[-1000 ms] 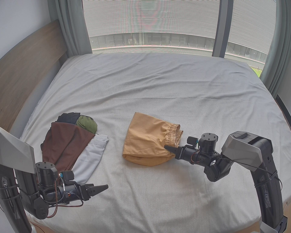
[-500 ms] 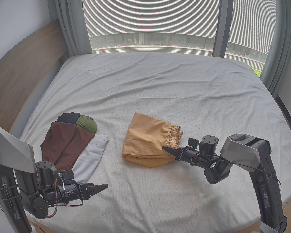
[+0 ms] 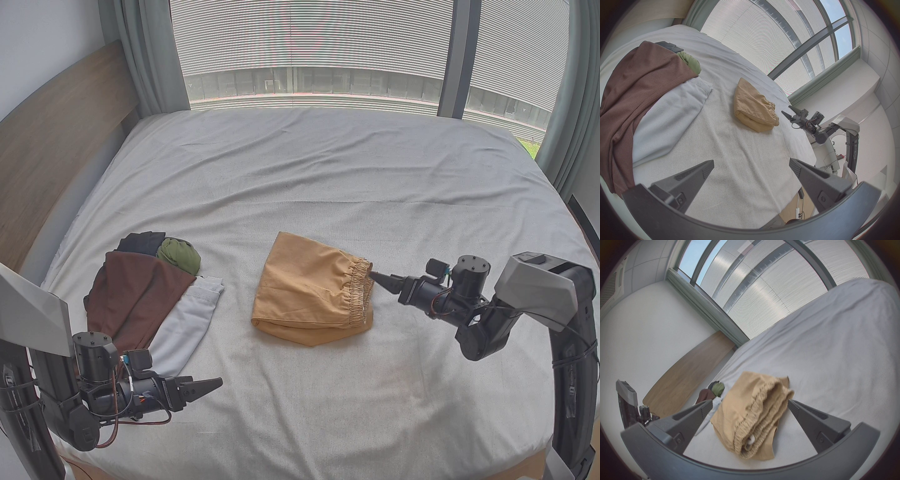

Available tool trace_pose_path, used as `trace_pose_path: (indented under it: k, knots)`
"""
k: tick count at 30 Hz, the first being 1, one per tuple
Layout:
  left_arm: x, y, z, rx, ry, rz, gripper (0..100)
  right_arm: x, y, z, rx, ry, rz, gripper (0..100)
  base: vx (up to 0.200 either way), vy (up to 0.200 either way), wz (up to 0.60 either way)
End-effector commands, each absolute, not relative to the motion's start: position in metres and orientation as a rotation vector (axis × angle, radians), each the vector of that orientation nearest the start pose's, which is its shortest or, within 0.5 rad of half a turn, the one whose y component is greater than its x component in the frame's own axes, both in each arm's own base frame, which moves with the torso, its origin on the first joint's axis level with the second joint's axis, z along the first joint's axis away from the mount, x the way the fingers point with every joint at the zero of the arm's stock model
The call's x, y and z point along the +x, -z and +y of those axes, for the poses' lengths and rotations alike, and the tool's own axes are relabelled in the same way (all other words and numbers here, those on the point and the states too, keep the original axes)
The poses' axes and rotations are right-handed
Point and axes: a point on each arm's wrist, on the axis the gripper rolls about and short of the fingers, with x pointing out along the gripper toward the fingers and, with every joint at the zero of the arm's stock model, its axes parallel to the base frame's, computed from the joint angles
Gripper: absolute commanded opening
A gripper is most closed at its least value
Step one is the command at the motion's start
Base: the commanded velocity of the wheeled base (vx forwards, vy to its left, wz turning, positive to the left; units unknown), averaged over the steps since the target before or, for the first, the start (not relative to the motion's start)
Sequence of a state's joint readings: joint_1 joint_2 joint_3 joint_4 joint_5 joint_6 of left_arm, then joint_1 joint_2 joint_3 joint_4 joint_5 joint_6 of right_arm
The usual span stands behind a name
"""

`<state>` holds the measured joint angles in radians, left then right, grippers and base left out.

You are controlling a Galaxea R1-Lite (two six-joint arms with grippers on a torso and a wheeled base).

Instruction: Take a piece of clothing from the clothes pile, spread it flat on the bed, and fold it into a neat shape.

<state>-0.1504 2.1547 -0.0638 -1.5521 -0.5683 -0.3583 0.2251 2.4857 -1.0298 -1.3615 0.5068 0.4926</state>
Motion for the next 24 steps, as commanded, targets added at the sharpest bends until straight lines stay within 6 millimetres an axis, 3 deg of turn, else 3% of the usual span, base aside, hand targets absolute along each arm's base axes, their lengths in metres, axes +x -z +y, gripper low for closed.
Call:
trace_pose_path:
  k: [1, 5, 7, 10, 18, 24]
  knots:
    - [0.226, -0.01, -0.046, -0.449, 0.598, 0.658, 100, 0.411, -0.055, 0.103, 0.478, -0.71, 0.186, 100, 0.0, 0.0, 0.0]
    - [0.226, -0.011, -0.046, -0.448, 0.599, 0.654, 100, 0.405, -0.048, 0.137, 0.474, -0.786, 0.22, 100, 0.0, 0.0, 0.0]
    - [0.226, -0.011, -0.046, -0.448, 0.598, 0.654, 100, 0.405, -0.035, 0.15, 0.474, -0.807, 0.252, 100, 0.0, 0.0, 0.0]
    - [0.226, -0.011, -0.046, -0.449, 0.598, 0.655, 100, 0.412, 0.0, 0.172, 0.474, -0.829, 0.319, 100, 0.0, 0.0, 0.0]
    - [0.226, -0.011, -0.046, -0.449, 0.598, 0.655, 100, 0.413, 0.039, 0.18, 0.469, -0.809, 0.383, 100, 0.0, 0.0, 0.0]
    - [0.226, -0.011, -0.046, -0.449, 0.597, 0.657, 100, 0.413, 0.049, 0.176, 0.471, -0.788, 0.4, 100, 0.0, 0.0, 0.0]
